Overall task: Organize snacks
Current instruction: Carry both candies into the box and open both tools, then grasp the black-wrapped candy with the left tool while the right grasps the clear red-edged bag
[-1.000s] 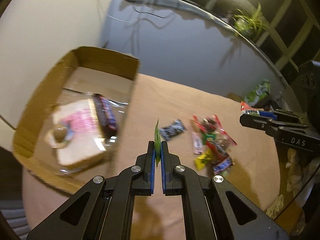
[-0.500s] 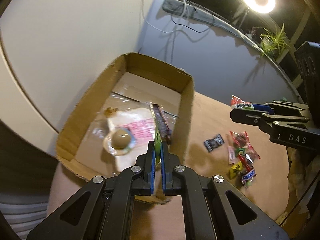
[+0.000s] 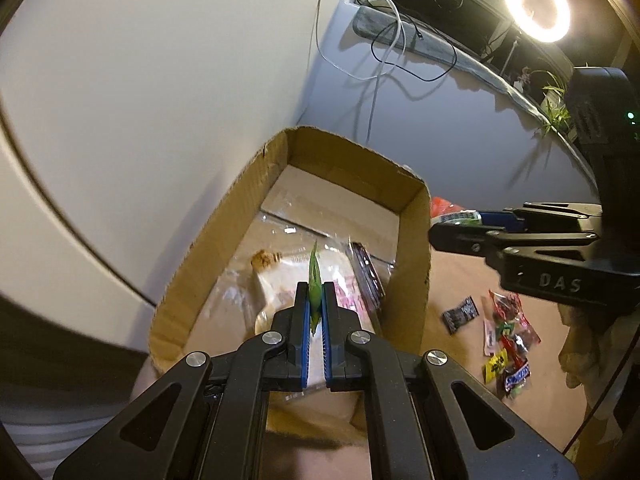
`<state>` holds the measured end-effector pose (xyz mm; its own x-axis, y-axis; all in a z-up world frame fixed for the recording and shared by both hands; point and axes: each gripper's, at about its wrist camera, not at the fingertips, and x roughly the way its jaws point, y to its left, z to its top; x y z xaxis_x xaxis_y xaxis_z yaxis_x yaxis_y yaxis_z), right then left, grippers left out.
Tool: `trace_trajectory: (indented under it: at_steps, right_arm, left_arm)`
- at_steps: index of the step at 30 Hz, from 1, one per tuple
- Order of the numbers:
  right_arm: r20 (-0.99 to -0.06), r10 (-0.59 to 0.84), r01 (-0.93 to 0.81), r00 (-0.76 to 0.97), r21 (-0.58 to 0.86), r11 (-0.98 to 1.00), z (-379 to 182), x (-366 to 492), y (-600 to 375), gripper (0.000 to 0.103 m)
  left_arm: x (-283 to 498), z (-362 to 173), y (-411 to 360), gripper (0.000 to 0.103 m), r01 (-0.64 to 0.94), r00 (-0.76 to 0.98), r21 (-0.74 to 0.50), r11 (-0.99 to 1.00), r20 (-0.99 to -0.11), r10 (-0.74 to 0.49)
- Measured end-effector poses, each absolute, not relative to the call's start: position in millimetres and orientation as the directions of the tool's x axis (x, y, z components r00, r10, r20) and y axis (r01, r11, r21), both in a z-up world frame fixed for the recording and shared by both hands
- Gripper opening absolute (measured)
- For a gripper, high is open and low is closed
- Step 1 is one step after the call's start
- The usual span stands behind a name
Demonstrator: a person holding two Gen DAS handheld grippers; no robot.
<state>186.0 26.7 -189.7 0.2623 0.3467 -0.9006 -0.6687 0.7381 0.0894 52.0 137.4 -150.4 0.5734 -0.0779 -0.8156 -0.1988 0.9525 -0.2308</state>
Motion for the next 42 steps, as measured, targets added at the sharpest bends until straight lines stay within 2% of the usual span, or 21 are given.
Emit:
trace_trajectory:
  at_steps: [12,14,16,17,19,20,21,22,24,32,34,42]
  right_arm:
    - [-0.909,0.344,-0.663,0.236,0.108,0.741,-204.2,210.0,42.6,0.034]
    - [-0.909,0.346,-0.664,0.233,0.112,0.740,-205.3,211.2,44.2,0.035]
    - [-0.908,0.348,-0.664,0.234,0.113,0.739,-205.5,211.4,44.6,0.035]
    - [-0.907,0.351,-0.665,0.233,0.115,0.738,-205.5,211.6,44.9,0.036]
    - [-0.908,0.352,-0.666,0.228,0.118,0.736,-206.2,212.7,45.5,0.043]
    - [-0.907,0.349,-0.667,0.235,0.112,0.737,-205.8,212.4,44.9,0.056]
    - [-0.906,0.348,-0.665,0.243,0.105,0.739,-205.0,212.3,43.9,0.065]
    - [-0.903,0.347,-0.663,0.254,0.099,0.742,-203.7,212.1,42.8,0.065]
    - [-0.900,0.348,-0.657,0.262,0.098,0.748,-201.9,212.4,39.7,0.065]
    - [-0.900,0.338,-0.637,0.277,0.091,0.766,-193.4,210.7,20.3,0.066]
    - [-0.897,0.336,-0.627,0.287,0.089,0.774,-188.6,208.6,8.9,0.066]
    - [-0.893,0.316,-0.540,0.320,0.102,0.835,-179.6,194.8,-65.2,0.066]
  left_arm:
    - [77.5,-148.7,141.4,0.005,-0.189,0.579,-0.198,0.962,-0.813,-0.054]
    - [79.6,-148.2,141.0,0.008,-0.189,0.579,-0.194,0.963,-0.814,-0.050]
    - [79.8,-147.8,140.6,0.017,-0.190,0.579,-0.191,0.963,-0.814,-0.047]
    - [79.1,-147.6,141.0,0.017,-0.192,0.581,-0.190,0.963,-0.813,-0.045]
    - [79.1,-147.5,141.6,0.017,-0.194,0.579,-0.192,0.962,-0.814,-0.045]
    - [79.2,-147.4,141.6,0.018,-0.195,0.579,-0.191,0.962,-0.814,-0.044]
    - [79.2,-147.3,141.5,0.023,-0.194,0.577,-0.190,0.962,-0.815,-0.045]
    - [78.7,-147.2,141.6,0.032,-0.193,0.577,-0.191,0.963,-0.816,-0.046]
    - [77.3,-146.4,141.4,0.041,-0.190,0.579,-0.190,0.963,-0.814,-0.046]
    - [71.3,-142.1,133.1,0.043,-0.173,0.589,-0.180,0.968,-0.807,-0.044]
    - [67.3,-138.8,127.1,0.055,-0.166,0.608,-0.167,0.972,-0.793,-0.032]
    - [59.9,-141.1,98.9,0.055,-0.125,0.575,-0.212,0.969,-0.811,-0.103]
